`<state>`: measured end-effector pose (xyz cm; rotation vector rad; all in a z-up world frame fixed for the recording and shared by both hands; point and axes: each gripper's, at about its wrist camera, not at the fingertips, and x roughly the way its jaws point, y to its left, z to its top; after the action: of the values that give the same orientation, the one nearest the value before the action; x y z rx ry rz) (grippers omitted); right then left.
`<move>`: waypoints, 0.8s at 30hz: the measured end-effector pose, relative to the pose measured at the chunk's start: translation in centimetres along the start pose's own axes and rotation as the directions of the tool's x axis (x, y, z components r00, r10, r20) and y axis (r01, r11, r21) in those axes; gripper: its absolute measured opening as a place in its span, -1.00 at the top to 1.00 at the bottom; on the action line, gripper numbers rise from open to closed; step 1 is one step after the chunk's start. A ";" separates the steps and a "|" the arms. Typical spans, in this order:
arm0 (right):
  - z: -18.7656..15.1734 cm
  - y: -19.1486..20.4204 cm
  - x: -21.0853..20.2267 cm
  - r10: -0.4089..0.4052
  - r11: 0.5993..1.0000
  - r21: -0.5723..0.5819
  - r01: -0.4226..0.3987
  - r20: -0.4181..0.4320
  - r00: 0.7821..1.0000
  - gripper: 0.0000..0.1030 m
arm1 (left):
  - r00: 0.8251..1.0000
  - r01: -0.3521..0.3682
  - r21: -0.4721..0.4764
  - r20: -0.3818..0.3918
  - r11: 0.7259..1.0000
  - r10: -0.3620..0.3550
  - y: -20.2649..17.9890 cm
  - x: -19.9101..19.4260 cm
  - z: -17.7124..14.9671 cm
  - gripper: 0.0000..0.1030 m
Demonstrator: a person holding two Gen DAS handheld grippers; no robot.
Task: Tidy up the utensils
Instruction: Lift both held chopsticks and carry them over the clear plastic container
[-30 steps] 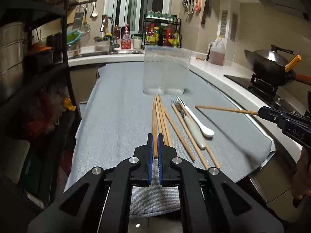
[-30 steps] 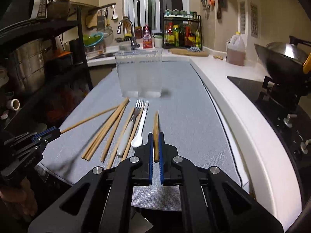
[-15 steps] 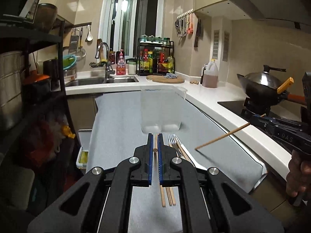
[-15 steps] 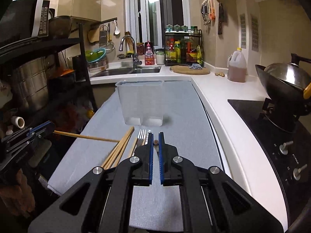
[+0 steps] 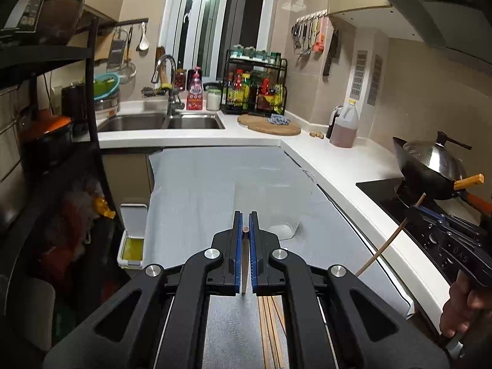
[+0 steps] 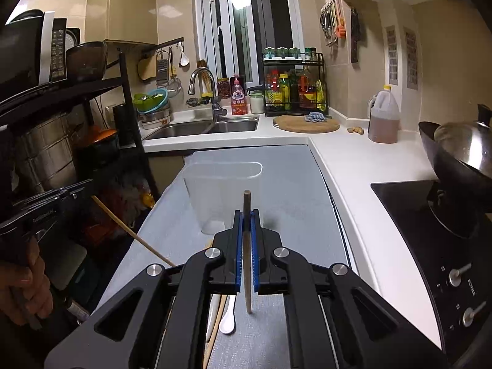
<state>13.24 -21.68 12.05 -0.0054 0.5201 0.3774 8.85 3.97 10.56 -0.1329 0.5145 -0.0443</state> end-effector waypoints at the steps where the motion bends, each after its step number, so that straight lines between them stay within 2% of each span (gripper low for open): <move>1: 0.5 0.0 0.0 0.001 1.000 -0.001 -0.001 0.000 1.000 0.90 | 1.000 0.007 0.001 -0.011 1.000 -0.007 0.0 0.1 0.4 0.92; 8: 3.5 -0.9 0.5 0.015 1.000 0.005 -0.015 0.007 1.000 0.90 | 0.998 0.007 0.049 -0.056 0.999 -0.004 -0.7 0.7 3.3 0.92; 14: 6.2 -1.1 1.0 0.033 0.999 0.000 -0.033 0.020 0.999 0.90 | 0.996 0.031 0.044 -0.082 0.999 -0.027 -0.3 1.3 6.1 0.92; 24: 14.5 -0.5 2.5 0.099 0.995 -0.002 -0.099 0.095 0.991 0.90 | 0.997 0.075 0.044 -0.029 0.996 -0.074 -0.6 2.1 15.0 0.92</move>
<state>22.48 -19.83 23.41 0.0406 0.4278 0.4715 18.10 4.99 22.53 -0.1078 0.5358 -0.1309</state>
